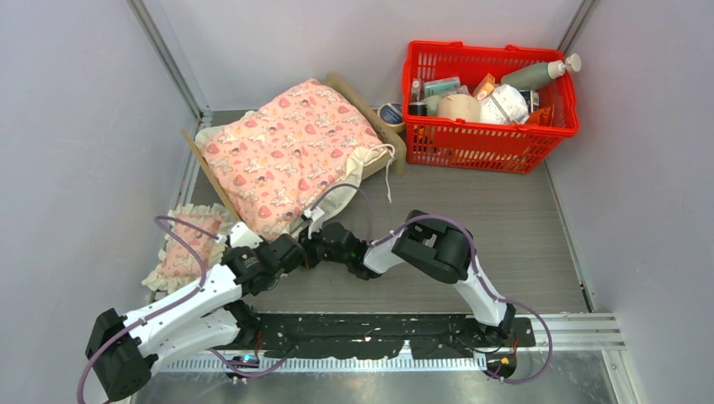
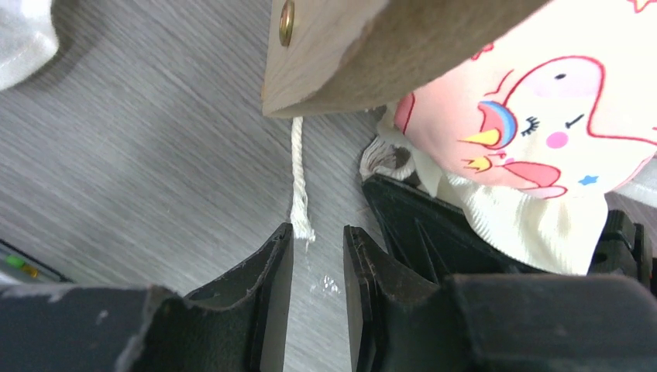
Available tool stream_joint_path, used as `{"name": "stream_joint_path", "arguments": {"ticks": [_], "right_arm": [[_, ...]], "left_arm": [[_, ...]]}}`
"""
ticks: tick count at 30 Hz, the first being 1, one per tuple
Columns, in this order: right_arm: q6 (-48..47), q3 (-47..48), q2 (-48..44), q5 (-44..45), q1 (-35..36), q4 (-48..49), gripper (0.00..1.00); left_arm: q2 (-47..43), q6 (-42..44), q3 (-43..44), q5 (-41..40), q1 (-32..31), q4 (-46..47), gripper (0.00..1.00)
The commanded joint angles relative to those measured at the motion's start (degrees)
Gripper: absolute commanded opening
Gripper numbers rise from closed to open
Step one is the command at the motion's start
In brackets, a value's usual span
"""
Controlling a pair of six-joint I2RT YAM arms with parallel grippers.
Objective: Set up the pet bed
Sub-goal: Tie the ropes to the bed frame.
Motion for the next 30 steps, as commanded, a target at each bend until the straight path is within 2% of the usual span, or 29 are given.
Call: {"name": "stream_joint_path", "arguments": {"ticks": [1, 5, 8, 13, 16, 20, 24, 26, 29, 30], "right_arm": [[-0.2, -0.6, -3.4, 0.8, 0.1, 2.3, 0.05], [-0.4, -1.3, -3.5, 1.5, 0.1, 2.2, 0.05], [-0.6, -1.3, -3.2, 2.1, 0.1, 2.0, 0.05], [-1.0, -1.6, -2.8, 2.3, 0.1, 1.8, 0.05], [-1.0, -3.7, -3.2, 2.9, 0.1, 2.3, 0.06], [0.1, -6.5, -5.7, 3.0, 0.7, 3.0, 0.05], [1.6, -6.5, -7.0, 1.3, 1.7, 2.8, 0.05], [2.2, -6.0, -6.9, 0.9, 2.6, 2.3, 0.08], [2.4, -6.1, -7.8, 1.3, 3.9, 0.6, 0.21], [2.9, -6.7, -8.4, 1.2, 4.3, -0.8, 0.22]], "left_arm": [[2.4, -1.5, -4.1, 1.3, -0.2, 7.0, 0.33], [5.9, -3.0, -2.3, 3.9, -0.2, 5.4, 0.31], [8.0, -3.2, -0.9, 3.2, -1.1, 3.4, 0.33], [7.6, -4.0, -3.8, 2.5, -1.1, 7.4, 0.33], [8.3, -4.3, -3.1, 1.6, -1.1, 5.5, 0.33], [5.8, -1.8, 2.8, -4.8, -1.3, -4.0, 0.33], [0.4, 5.2, 7.2, -10.9, -1.3, -6.2, 0.32], [-1.5, 11.5, 9.7, -12.1, -1.3, -5.8, 0.32], [-4.8, 15.5, 14.2, -13.9, -1.6, -7.8, 0.32], [-6.1, 15.7, 15.2, -15.1, -1.8, -8.6, 0.32]]}}
